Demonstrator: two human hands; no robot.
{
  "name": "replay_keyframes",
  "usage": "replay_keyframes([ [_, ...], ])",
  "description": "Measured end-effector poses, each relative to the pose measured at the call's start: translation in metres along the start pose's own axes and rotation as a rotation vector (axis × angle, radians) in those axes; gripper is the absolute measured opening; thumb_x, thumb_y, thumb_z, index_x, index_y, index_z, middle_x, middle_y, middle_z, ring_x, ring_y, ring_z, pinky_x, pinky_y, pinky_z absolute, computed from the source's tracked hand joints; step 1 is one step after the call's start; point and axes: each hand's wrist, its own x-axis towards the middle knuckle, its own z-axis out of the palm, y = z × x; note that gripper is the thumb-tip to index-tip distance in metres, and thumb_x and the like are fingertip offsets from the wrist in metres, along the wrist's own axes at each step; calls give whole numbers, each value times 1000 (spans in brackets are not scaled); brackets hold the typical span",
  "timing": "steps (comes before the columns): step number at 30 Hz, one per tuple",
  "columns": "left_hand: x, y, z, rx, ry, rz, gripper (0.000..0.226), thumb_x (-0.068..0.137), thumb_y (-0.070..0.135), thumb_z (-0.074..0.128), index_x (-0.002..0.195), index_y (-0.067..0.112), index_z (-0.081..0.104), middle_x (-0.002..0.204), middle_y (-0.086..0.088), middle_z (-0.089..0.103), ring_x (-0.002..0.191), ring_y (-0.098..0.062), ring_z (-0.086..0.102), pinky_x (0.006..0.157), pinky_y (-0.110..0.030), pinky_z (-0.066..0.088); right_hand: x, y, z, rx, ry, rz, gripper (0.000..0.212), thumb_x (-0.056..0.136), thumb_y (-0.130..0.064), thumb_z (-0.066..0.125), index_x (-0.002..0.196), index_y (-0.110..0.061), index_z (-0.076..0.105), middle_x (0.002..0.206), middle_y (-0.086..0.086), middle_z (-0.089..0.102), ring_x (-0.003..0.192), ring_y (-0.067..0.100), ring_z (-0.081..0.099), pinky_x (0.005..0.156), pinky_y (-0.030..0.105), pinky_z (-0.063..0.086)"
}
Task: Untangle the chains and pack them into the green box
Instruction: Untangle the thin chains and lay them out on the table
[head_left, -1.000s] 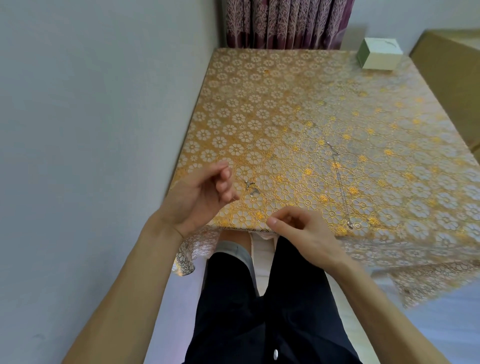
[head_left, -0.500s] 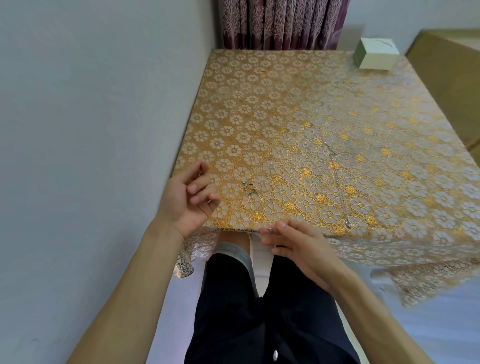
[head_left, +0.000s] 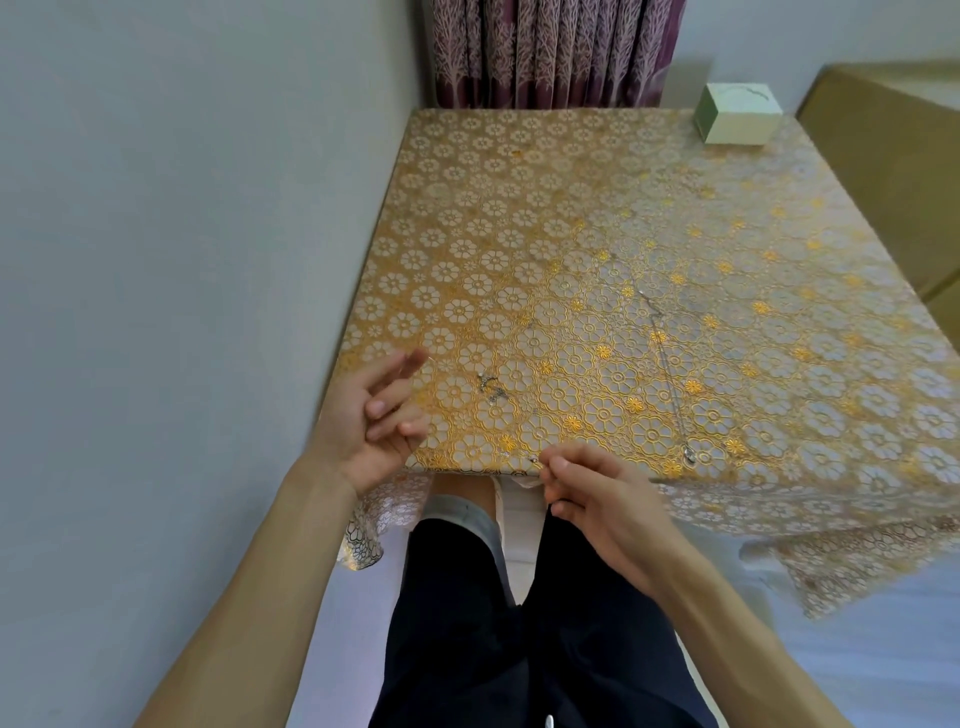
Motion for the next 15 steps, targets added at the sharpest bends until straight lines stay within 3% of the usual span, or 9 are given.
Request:
replay_keyframes([
  [3,-3,0,4,61,-26,-26,21,97,28,55,97,13,70,38,7,31,30,-4,23,43,-19,33,2,0,1,-84,41,-43,22,76,-16,77,90,-5,65,70,3,60,64,13,53,67,25,48],
  [7,-6,1,19,91,-88,-18,23,89,24,52,69,16,57,53,7,38,40,-7,29,53,-24,42,7,2,1,-283,199,-78,29,83,-27,80,77,-14,55,62,-1,49,57,14,44,70,33,42],
  [10,-7,1,29,83,-154,-38,26,89,22,47,64,17,51,54,6,38,45,-9,32,59,-26,45,10,3,-2,-306,243,-91,26,88,-19,75,77,-15,52,62,-1,49,58,15,44,69,37,40],
  [15,-6,5,41,34,-201,-15,26,90,22,43,65,18,50,54,6,40,46,-10,33,59,-27,43,5,1,-4,-277,216,-98,7,95,-3,59,92,-9,58,63,3,58,62,17,50,62,29,43],
])
